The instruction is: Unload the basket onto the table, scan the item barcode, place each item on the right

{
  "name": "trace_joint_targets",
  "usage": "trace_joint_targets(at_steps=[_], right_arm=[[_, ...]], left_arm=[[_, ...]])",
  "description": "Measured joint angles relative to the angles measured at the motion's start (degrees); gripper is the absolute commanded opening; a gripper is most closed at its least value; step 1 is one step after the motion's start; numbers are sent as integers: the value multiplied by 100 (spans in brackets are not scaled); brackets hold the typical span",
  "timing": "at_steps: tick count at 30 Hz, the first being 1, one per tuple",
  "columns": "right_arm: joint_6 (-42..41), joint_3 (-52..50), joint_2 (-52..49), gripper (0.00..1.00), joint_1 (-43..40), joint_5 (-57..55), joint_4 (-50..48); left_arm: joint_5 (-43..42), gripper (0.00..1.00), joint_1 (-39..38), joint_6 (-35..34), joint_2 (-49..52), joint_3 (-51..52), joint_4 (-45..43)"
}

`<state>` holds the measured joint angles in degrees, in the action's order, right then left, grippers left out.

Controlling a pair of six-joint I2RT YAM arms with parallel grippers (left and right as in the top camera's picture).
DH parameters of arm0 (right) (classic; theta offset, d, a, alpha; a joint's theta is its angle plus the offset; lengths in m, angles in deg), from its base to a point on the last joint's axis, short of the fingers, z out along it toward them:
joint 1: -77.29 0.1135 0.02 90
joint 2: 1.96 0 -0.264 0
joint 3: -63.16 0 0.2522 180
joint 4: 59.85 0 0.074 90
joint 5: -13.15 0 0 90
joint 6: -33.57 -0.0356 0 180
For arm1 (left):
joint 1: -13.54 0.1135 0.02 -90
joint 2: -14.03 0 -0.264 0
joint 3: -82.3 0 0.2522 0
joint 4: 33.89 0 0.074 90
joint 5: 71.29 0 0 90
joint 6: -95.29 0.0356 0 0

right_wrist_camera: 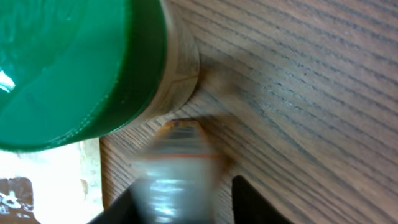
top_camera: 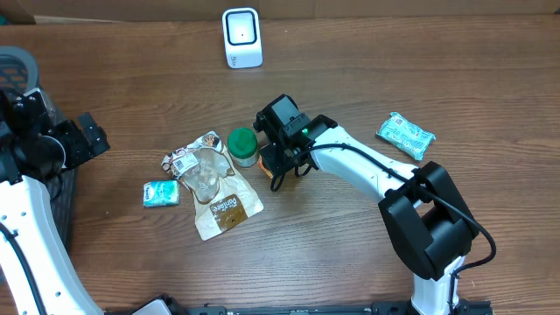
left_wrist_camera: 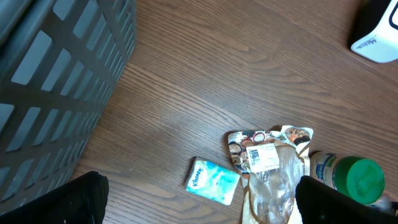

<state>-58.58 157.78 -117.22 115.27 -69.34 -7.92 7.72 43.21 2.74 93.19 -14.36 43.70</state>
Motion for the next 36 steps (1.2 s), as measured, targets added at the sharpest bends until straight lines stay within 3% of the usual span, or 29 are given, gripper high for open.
trace_joint_targets(at_steps=[2,6,14,18,20,28,36], right_arm=[[-39,31,0,17,-2,0,175],[-61,485,24,17,-76,9,1209],[717,861,841,15,-920,345,1897],[2068,796,903,13,-1220,1196,2079],[2966,588,901,6,-1185,1572,1976],[5530,-328,896,4,-1163,1864,1397],[6970,-365,896,11,-1169,1779,905]], left_arm=[[0,99,2,0,0,0,0],[0,100,2,0,0,0,2],[0,99,0,0,0,0,0],[0,100,0,0,0,0,0],[0,100,2,0,0,0,0],[0,100,0,0,0,0,0],[0,100,0,0,0,0,0]])
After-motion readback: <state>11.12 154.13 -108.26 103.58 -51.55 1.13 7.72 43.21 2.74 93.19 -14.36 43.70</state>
